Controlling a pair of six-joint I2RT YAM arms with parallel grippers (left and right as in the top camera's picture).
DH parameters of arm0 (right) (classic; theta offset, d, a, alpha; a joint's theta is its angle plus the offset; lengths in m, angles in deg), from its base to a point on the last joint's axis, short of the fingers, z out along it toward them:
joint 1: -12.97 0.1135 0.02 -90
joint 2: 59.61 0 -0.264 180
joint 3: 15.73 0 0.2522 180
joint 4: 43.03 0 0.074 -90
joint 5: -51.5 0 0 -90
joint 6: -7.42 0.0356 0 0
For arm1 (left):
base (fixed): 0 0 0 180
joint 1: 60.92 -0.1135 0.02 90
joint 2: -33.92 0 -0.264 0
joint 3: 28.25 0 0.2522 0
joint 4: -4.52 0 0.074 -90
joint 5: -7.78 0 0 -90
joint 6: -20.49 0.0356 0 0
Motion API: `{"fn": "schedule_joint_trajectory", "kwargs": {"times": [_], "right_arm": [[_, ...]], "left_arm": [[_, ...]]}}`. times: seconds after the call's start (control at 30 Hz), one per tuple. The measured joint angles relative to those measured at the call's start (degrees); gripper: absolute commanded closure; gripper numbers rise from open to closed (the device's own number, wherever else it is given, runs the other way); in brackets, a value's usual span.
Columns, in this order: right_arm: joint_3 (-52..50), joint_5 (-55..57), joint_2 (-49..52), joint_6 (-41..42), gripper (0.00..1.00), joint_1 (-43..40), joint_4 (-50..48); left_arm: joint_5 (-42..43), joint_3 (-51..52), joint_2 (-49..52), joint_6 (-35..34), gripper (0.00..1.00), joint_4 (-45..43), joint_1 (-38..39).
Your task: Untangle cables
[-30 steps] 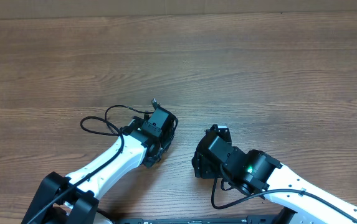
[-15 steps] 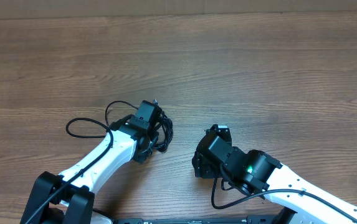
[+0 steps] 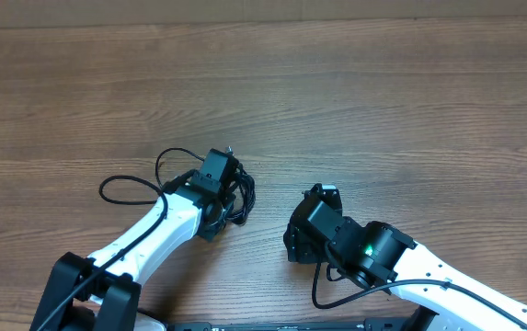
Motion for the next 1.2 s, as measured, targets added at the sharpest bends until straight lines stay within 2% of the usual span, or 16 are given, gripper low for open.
{"fn": "schedule_joint_trajectory", "kwargs": {"times": [0.23, 0.43, 0.47, 0.5, 0.77, 0.93, 1.0, 1.07, 1.2], "right_arm": [[0.0, 0.3, 0.0, 0.0, 0.28, 0.0, 0.0], [0.0, 0.3, 0.0, 0.0, 0.28, 0.0, 0.6], [0.0, 0.3, 0.0, 0.0, 0.28, 0.0, 0.8], [0.0, 0.3, 0.0, 0.0, 0.26, 0.0, 0.7], [0.0, -0.4, 0.0, 0.0, 0.26, 0.0, 0.7], [0.0, -3.0, 0.0, 0.0, 0.35, 0.0, -0.5], [0.0, -5.0, 0.0, 0.0, 0.43, 0.0, -1.7], [0.0, -7.0, 0.0, 0.3, 0.51, 0.0, -3.3], [-0.1, -12.9, 0.0, 0.2, 0.54, -0.1, -11.1]], "left_arm": [[0.0, 0.4, 3.1, 0.0, 0.78, -1.7, 0.7], [1.2, -1.4, 5.8, 0.0, 0.74, -6.8, 1.4], [1.5, -1.6, 5.9, 0.0, 0.80, -6.9, 1.4], [1.5, -1.6, 5.9, -0.1, 0.96, -7.0, 1.3], [3.0, -2.3, 5.7, 2.5, 0.96, -5.8, 0.4], [3.7, -3.0, 3.0, 5.9, 0.96, 5.0, -1.2], [3.7, -4.2, -0.2, 7.5, 0.96, 9.3, -1.6], [3.8, -6.4, -3.5, 8.9, 0.95, 11.7, -1.6], [3.8, -10.1, -9.9, 12.6, 0.96, 12.7, -1.6]]}}
